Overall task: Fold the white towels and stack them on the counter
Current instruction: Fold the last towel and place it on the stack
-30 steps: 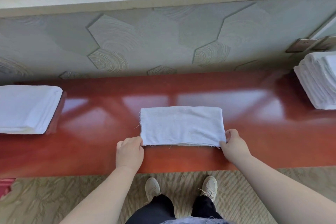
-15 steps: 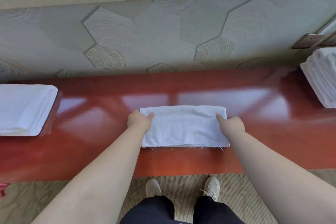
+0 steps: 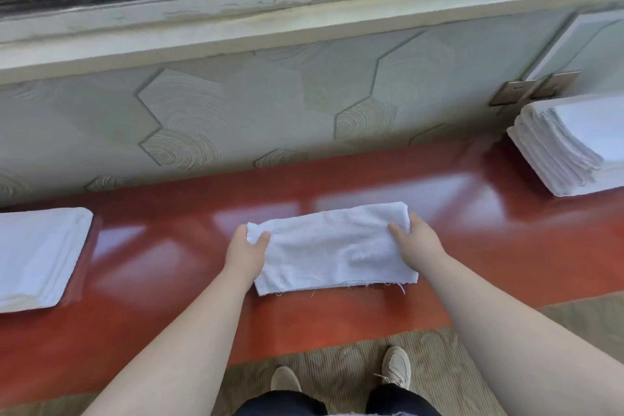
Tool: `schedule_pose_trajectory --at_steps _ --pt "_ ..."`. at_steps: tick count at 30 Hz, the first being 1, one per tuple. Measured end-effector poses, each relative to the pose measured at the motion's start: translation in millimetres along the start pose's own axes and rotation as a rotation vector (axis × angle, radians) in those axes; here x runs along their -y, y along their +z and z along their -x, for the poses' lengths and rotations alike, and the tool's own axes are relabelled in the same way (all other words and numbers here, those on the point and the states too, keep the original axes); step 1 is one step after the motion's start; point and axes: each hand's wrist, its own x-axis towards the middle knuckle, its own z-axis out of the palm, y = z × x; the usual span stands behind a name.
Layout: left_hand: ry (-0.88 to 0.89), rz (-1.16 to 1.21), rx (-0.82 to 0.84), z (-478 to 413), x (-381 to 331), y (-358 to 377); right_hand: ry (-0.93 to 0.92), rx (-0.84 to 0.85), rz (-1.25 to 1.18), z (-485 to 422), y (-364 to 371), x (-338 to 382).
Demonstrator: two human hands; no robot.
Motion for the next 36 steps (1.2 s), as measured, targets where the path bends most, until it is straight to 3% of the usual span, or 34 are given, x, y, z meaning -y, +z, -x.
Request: schedule_pose_trajectory --at_steps 4,11,14,16,19,25,28,32,36 --pt "0.004 0.166 0.021 17.1 -30.3 -5.3 -0.03 -0.146 -0.051 24.8 -31.0 15.0" --pt "0.071 0.404 0.208 36.2 -118.2 15.9 -0.038 -0.267 -0.168 61.3 -121.1 22.4" --pt "-0.172 0.537 0.416 51.2 -154.0 40.2 -0.024 -0.268 -0.273 69.5 -165.0 5.0" --pt "-0.335 0.474 0.553 73.1 -168.4 61.3 -0.023 -0.249 -0.291 72.2 -194.1 -12.2" --pt "-0.379 0.421 0.611 108.0 -185.2 107.8 -0.047 -0.225 -0.247 72.4 -245.0 -41.5" --pt "0.069 0.286 0.416 179.0 -245.2 217.6 -0.075 -0.241 -0.376 62.1 -365.3 -123.4" --pt "0.264 0.219 0.315 209.6 -275.5 267.3 -0.1 -0.297 -0.326 51.7 -421.0 -159.1" --pt "0.38 0.192 0.234 242.3 -306.6 313.4 -0.091 -0.361 -0.272 40.5 -472.2 -189.4" --pt "0.363 0.222 0.293 253.5 -336.5 336.0 -0.1 -0.37 -0.254 26.2 -506.8 -205.0"
